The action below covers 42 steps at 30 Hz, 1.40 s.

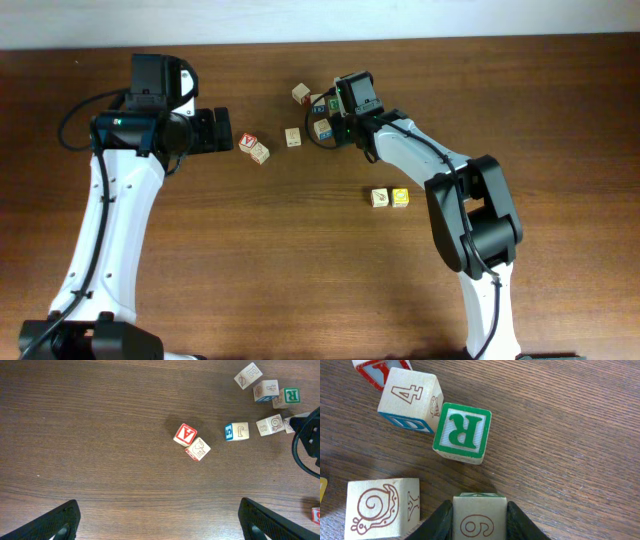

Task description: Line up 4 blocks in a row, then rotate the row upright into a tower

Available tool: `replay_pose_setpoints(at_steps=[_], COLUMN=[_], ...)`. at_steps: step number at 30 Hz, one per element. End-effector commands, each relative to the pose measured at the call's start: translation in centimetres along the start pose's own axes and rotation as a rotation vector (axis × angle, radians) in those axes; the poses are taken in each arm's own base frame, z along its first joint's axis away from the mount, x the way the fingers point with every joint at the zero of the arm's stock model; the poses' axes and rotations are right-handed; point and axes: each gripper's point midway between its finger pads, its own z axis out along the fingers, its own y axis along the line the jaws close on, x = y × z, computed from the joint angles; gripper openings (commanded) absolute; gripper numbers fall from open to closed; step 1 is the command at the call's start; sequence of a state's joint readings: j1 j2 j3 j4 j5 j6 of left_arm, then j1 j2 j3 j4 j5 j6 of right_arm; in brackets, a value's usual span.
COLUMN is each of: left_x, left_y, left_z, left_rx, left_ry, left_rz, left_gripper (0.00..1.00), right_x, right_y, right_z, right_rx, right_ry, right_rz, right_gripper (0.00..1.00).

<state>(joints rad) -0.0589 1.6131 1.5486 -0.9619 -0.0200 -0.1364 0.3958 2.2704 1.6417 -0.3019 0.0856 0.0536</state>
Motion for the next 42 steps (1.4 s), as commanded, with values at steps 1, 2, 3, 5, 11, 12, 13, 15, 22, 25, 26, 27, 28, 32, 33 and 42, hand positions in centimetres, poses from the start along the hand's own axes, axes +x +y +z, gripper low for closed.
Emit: replay_pose_setpoints(at_steps=[1,2,3,5,11,12,13,15,22,25,26,27,28,32,33,42], left_x=[-0.3,-0.3,-0.3,-0.3,-0.3,-0.3,-0.3,-0.3,-0.3,-0.3,-0.3,-0.3,-0.3,-0.3,-0.3,-0.3], left_y=[0.2,0.2,0.2,0.2,0.2,0.2,0.2,0.2,0.2,0.2,0.2,0.2,0.2,0.2,0.2,0.2], left_z=[-0.3,-0.3,-0.3,-0.3,-0.3,-0.3,-0.3,-0.3,-0.3,-0.3,-0.3,-0.3,-0.3,-0.3,-0.3,-0.3], left_rx=[-0.01,-0.009,-0.009,-0.009,-0.009,-0.009,-0.009,-0.01,-0.01,-0.009,-0.01,-0.01,-0.01,-0.01,-0.009,-0.01], left_ry=[-0.012,-0.012,-0.012,-0.012,-0.012,-0.012,-0.012,-0.012,-0.012,-0.012,-0.012,-0.012,-0.012,-0.012,-0.012,-0.012], left_rz=[-0.01,-0.01,-0.01,-0.01,-0.01,-0.01,-0.01,-0.01,-0.01,-0.01,-0.01,-0.01,-0.01,-0.01,-0.01,-0.01], left_gripper=[0.99,0.99,0.99,0.99,0.99,0.99,0.99,0.99,0.99,0.99,0.99,0.99,0.99,0.99,0.99,0.99], right_x=[1.2,1.2,0.5,-3.7,8.1,9.9,11.1,12.6,13.7,14.1,14.1,13.6,10.1,-3.0,-4.4,0.1], right_y=[-0.3,-0.2,0.8,1.6,4.1,5.3,5.4,3.5,3.9,4.4,4.4,4.7,5.3,6.8,7.2,5.7], right_z=[0.4,0.2,-1.0,-12.2,-17.8,-15.8,-14.6,-13.4,-10.7,-10.5,-10.5,-10.5,-11.7,-16.6,-14.9,0.5], right_rx=[0.005,-0.002,-0.06,-0.149,0.009,0.002,0.008,0.114,0.083,0.057,0.054,0.039,-0.005,-0.096,-0.099,-0.053], right_ry=[0.04,0.045,0.044,0.013,0.384,0.374,0.369,0.338,0.33,0.351,0.351,0.339,0.285,-0.019,-0.08,-0.029], right_rz=[0.008,0.007,0.016,0.218,0.345,0.366,0.391,0.401,0.314,0.291,0.289,0.286,0.203,0.104,0.069,-0.019], right_gripper=[0.29,0.28,0.28,0.28,0.27,0.27,0.27,0.27,0.32,0.39,0.42,0.43,0.49,0.64,0.78,0.75])
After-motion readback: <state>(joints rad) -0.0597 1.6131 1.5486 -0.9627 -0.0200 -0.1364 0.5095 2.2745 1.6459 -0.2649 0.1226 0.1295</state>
